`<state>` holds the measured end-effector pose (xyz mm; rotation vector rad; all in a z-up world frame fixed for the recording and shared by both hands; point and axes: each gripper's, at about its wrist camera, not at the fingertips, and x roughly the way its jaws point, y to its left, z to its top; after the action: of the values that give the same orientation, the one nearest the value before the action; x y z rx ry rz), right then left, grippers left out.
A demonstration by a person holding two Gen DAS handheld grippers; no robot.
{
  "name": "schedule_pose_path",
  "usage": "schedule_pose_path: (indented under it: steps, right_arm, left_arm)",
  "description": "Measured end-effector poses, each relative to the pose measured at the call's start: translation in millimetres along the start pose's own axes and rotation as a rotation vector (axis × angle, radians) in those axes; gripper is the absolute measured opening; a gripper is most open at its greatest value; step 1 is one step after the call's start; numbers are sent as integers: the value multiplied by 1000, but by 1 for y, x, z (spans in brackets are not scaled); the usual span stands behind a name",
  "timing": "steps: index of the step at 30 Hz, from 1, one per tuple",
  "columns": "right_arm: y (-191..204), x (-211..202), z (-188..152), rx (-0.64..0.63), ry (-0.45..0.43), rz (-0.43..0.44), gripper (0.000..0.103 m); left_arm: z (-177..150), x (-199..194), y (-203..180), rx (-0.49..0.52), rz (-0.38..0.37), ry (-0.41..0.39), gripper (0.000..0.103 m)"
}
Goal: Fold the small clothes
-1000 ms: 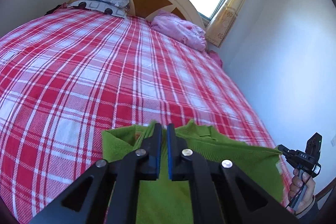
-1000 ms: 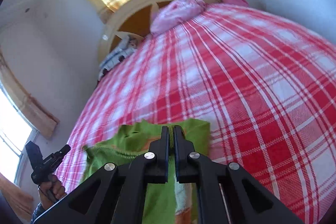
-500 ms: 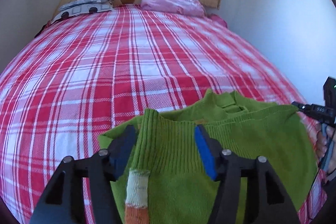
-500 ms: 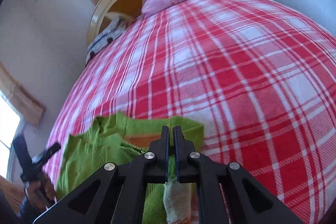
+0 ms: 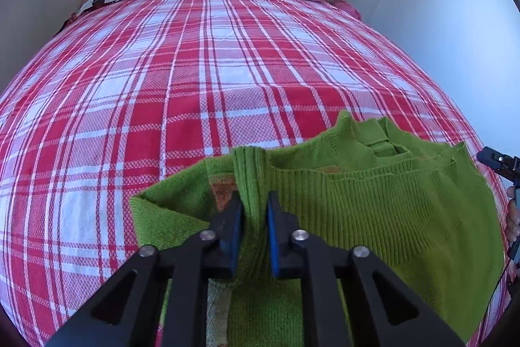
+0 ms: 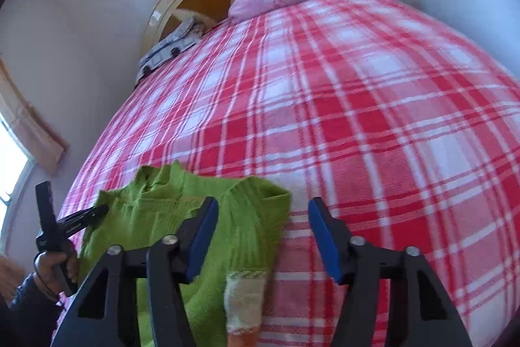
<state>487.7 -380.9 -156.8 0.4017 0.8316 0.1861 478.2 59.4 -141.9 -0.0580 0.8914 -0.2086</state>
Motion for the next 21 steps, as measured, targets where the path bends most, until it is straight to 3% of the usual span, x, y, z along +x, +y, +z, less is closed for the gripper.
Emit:
schedule_pose_path:
  steps: [2,3,4,5,9,12,15,21]
  right_arm:
    - [6,14,-1,-31,49,7,54]
    - [9,18,-2,-46,56,1,43]
    - [15,22,-2,-76,55,-27,14]
    - [18,25,-3,-95,58,-44,3]
    - [34,10,2,-153,-27,-78,3]
    - [29,-4,10,-111,-100,-107,3]
    - [26,6,12,-109,-88,-140,3]
    - [24,34,10,-112,-39,-196,3]
  left_arm:
    - [1,0,-1,8,-4,-9,11]
    - [2,-1,-1,12,-4,-16,10]
    - [1,-4,-1,12,-9,-32,10]
    - [1,-7,-1,8,-22,-50,10]
    - [6,-27,23,-115,-84,-121,9]
    - [8,-30,43,-178,-77,-142,9]
    - [7,-22,50,-218,-65,-134,9]
    - [9,0,42,-193,11,-81,9]
